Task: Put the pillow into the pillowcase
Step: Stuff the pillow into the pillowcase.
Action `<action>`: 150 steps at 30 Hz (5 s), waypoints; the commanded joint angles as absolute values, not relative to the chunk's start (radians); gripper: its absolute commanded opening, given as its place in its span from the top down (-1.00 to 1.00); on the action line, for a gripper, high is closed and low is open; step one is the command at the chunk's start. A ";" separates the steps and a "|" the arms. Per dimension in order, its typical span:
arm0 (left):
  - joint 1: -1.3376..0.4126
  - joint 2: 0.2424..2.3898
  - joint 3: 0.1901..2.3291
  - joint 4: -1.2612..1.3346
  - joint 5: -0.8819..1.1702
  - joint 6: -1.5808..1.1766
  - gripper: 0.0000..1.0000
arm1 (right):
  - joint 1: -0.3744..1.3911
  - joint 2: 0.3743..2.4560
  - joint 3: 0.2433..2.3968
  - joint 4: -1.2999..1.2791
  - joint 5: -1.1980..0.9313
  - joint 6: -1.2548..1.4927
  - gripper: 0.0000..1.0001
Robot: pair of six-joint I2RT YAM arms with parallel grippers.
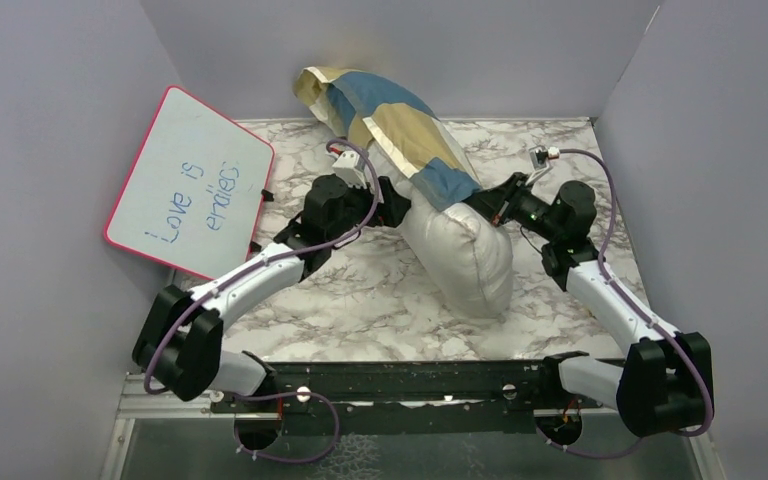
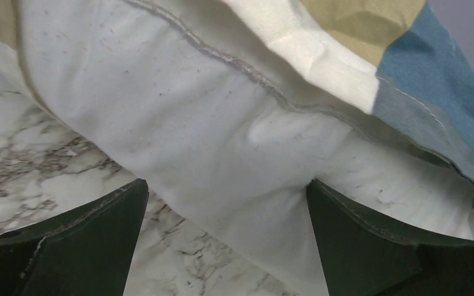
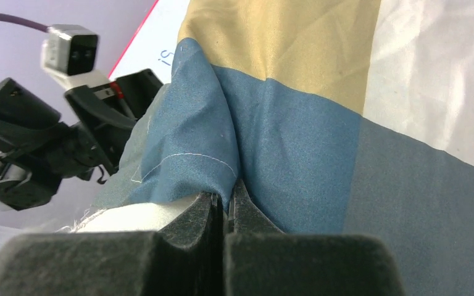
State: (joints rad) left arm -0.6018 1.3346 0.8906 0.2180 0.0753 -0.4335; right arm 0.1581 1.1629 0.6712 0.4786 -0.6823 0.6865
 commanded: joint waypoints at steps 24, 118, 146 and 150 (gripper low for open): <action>-0.819 1.180 1.171 0.133 -0.042 -0.360 1.00 | 0.143 1.149 0.698 0.703 -1.056 0.907 0.99; -0.627 1.419 1.344 -0.139 -0.131 -0.163 -0.22 | 0.173 1.118 1.067 -0.213 0.045 0.548 -0.51; -0.568 1.794 1.365 0.077 -0.249 0.304 -0.63 | 0.338 1.779 1.176 0.332 -0.582 0.666 0.99; -0.569 1.855 1.380 0.144 -0.357 0.348 -0.55 | 0.362 1.881 1.120 0.410 -0.600 0.669 0.99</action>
State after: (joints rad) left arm -0.5728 1.7954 1.3476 0.0601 -0.1871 0.2718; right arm 0.3424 1.7958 1.1591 0.3122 -0.6037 0.6739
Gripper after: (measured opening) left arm 0.811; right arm 0.010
